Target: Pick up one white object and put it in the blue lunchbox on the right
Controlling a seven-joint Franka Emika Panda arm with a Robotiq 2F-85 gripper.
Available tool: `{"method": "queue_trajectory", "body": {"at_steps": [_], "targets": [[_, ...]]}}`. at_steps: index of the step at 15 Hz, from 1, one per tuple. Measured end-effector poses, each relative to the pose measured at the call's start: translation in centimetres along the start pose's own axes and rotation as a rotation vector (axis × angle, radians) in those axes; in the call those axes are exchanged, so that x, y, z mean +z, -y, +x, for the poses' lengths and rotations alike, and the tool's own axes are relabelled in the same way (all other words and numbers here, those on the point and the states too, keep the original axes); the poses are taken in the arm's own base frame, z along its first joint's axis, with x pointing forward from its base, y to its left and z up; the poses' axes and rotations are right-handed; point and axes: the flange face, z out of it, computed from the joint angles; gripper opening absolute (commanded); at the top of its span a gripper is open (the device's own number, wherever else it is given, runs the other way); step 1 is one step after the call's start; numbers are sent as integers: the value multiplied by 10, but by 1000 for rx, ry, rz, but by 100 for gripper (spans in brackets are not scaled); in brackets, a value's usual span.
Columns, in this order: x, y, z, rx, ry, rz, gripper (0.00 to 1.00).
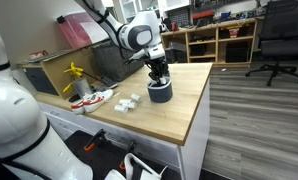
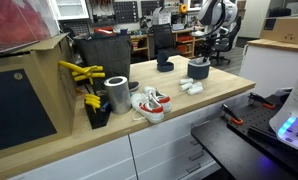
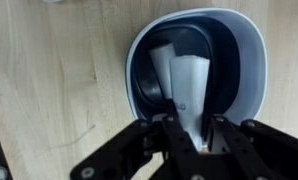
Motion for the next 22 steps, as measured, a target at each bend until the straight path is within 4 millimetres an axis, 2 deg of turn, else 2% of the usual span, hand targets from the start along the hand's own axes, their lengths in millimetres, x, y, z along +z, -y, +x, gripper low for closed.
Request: {"method": "queue_trajectory", "body": {"at_steps": [1, 6, 7, 9, 12, 17, 22], "targets": [[2, 1, 0, -1, -3, 3, 44], [7, 6, -11, -23, -9, 23, 79], [6, 6, -16, -35, -10, 28, 88], [0, 6, -30, -76, -14, 43, 99], [-19, -3, -64, -185, -23, 61, 100], [-53, -38, -123, -400, -48, 60, 100], [-64, -81, -185, -631, -62, -85, 100]]}}
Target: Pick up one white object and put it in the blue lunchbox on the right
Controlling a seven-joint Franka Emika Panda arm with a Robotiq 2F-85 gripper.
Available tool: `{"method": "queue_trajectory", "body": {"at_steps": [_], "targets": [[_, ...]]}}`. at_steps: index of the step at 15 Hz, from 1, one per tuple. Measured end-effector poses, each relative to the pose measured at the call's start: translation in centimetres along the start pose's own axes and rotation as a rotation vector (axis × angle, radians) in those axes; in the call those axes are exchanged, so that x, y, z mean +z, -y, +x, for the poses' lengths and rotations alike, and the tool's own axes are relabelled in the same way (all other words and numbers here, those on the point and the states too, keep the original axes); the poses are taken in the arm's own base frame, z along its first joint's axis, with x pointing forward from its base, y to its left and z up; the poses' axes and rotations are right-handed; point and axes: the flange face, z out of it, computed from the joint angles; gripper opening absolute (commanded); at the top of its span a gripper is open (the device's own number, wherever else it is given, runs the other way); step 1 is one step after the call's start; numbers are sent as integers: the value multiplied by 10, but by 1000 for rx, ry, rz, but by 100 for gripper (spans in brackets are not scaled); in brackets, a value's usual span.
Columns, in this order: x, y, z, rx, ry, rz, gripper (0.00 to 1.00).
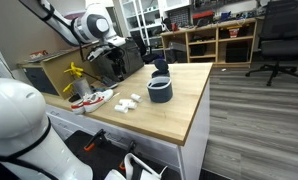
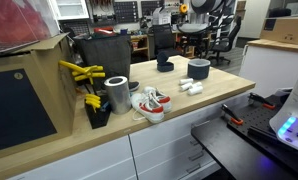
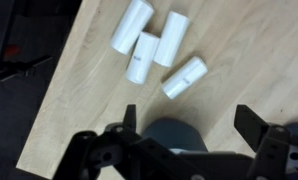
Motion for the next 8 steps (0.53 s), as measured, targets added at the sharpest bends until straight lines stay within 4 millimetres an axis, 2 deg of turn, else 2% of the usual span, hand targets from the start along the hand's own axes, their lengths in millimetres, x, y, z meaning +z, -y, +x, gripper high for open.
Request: {"method": "queue_trajectory", "body": {"at_steps": [4, 8], "targets": [[2, -7, -44, -204, -7, -127, 100], [4, -18, -62, -411, -44, -222, 100]]}}
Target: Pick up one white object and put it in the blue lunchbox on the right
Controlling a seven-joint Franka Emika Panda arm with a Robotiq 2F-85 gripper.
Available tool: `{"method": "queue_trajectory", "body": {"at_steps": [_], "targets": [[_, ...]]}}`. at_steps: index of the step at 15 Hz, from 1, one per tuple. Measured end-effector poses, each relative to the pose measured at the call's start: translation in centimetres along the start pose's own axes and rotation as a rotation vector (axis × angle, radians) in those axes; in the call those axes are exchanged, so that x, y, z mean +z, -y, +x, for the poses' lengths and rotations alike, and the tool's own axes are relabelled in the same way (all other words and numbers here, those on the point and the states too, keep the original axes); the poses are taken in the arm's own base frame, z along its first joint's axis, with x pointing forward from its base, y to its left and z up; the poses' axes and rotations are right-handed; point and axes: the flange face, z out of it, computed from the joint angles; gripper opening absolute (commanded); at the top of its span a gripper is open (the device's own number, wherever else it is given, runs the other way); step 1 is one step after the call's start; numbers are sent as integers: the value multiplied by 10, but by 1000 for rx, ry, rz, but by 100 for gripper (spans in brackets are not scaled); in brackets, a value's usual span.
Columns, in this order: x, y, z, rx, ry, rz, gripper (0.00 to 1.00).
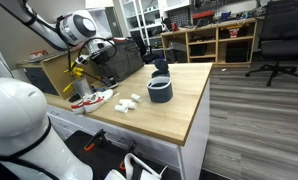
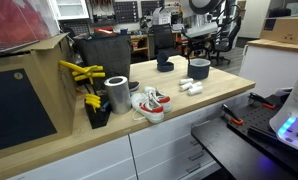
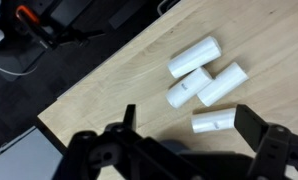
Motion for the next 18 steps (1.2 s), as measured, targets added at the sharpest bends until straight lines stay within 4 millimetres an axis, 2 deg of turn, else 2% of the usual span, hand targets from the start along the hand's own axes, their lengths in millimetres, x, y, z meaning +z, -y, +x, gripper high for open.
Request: {"method": "queue_trajectory", "body": {"at_steps": [6, 12, 15, 18], "targets": [[1, -25, -13, -299, -65, -51, 100], [-31, -65, -6, -582, -135, -52, 100], [-39, -87, 7, -577, -113, -70, 100], [-38, -91, 9, -569, -106, -73, 100]]}}
